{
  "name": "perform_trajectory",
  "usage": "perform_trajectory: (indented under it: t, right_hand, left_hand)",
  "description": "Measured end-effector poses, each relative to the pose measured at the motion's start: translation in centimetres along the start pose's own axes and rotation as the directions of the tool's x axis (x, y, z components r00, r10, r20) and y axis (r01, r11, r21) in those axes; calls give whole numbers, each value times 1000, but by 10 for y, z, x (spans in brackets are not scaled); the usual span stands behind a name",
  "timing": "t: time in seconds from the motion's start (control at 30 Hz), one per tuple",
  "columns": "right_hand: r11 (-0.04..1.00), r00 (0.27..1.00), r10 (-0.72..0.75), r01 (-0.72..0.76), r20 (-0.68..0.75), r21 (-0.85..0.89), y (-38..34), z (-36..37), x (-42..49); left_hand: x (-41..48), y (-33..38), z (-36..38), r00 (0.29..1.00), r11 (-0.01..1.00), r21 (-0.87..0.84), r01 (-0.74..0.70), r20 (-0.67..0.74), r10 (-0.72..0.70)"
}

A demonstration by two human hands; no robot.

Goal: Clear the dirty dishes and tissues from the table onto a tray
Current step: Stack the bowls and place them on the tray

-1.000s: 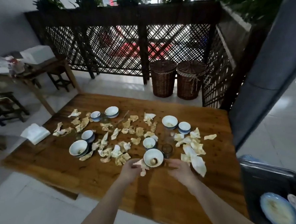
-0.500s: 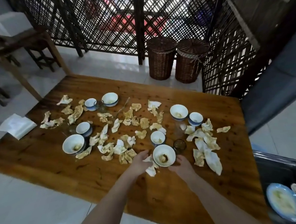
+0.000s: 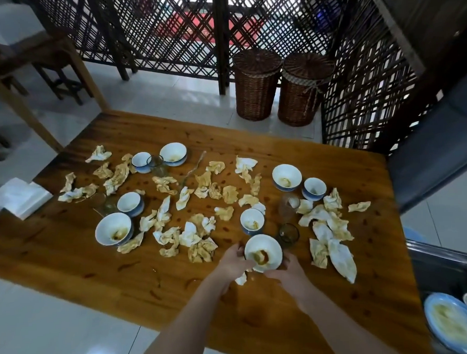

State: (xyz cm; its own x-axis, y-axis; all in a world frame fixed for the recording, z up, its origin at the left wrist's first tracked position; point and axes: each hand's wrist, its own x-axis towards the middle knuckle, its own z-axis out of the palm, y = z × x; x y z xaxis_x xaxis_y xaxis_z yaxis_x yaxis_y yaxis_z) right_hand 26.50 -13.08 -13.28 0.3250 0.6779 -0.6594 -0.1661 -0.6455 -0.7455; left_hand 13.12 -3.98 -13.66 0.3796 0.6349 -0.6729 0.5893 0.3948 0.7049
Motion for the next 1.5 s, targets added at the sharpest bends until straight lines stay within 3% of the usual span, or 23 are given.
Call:
perform_trajectory:
  t: [0.1, 0.3, 0.47, 0.63, 0.83, 1.23, 1.5]
  right_hand:
    - [999, 999, 26, -28, 45, 31, 2, 5, -2]
    - [997, 998, -58, 56, 28, 45, -17, 15, -1]
    - [973, 974, -224, 225, 13, -60, -80, 2, 20]
    - [956, 959, -285, 284, -2, -76, -136, -41, 56]
    - [976, 971, -218, 214, -95, -50, -164, -85, 106]
    - [995, 996, -84, 82, -20, -54, -156, -122, 177]
    - [991, 999, 16, -11, 36, -133, -156, -123, 200]
  left_hand:
    - [-1, -4, 0, 1000, 998, 60, 1, -25, 1]
    - [-1, 9, -21, 992, 985, -171, 10, -125, -32]
    - [15, 69, -42, 974, 945, -320, -72, -227, -3]
    - [45, 138, -33, 982, 933, -334, -135, -172, 80]
    - [101, 183, -1, 988, 928, -359, -97, -146, 47]
    - [165, 183, 18, 993, 978, -196, -68, -108, 47]
    - [180, 180, 19, 994, 979, -205, -7, -110, -16]
